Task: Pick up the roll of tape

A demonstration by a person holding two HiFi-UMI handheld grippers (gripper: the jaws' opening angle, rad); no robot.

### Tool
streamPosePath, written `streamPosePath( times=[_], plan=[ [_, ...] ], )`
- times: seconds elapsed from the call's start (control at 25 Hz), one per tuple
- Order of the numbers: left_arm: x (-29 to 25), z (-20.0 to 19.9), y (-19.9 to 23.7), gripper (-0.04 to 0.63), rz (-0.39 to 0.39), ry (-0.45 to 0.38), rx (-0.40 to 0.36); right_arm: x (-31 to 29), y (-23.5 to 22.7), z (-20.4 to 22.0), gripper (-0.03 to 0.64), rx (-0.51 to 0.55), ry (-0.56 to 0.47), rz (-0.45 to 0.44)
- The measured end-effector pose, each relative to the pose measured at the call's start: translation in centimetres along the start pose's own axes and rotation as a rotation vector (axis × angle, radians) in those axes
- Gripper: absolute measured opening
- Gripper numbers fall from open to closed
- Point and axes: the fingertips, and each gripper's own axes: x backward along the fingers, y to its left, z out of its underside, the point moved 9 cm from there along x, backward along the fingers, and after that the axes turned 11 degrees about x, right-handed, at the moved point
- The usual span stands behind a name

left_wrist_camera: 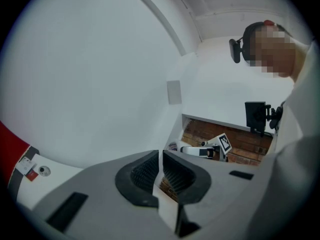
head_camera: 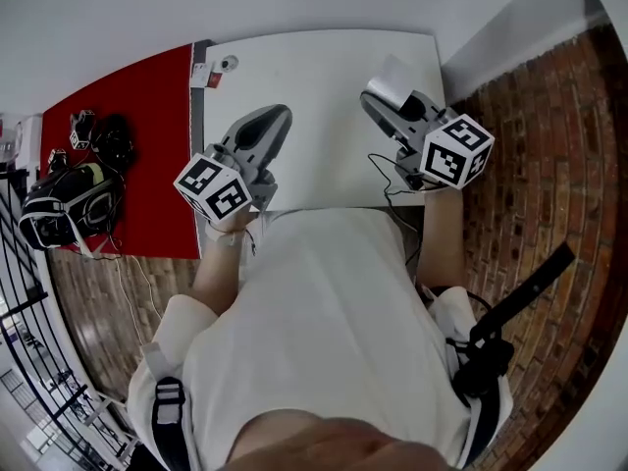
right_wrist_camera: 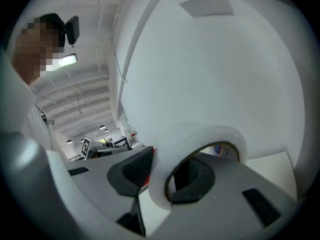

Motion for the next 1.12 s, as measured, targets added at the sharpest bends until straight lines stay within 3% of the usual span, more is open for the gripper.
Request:
streamPosePath(
  times=[0.4,0.6,0.8,1.12],
  plan=[
    [-0.4,-1.4,0.3,0.011,0.055,0.019,-0.044,1.8,0.5,0.0,0.12,-0.069,-0.122,0.039],
    [-1.8,-1.8,-0.5,0.011,0.035,0.029,-0.05,3.3,-1.0,0.5,0.12,-0.111,-0.156,0.043],
    [-0.1,-1.9,1.2,0.011,0.06,0.011,-0.029,1.9,0.3,0.7,0.12,-0.152,-0.193,0.045],
    [-0.2,-2.4,0.7,0.011,0.028,0.049,-0.043,1.3,-0.6,0.3,0.12,-0.141,-0.196,0.037]
  ],
)
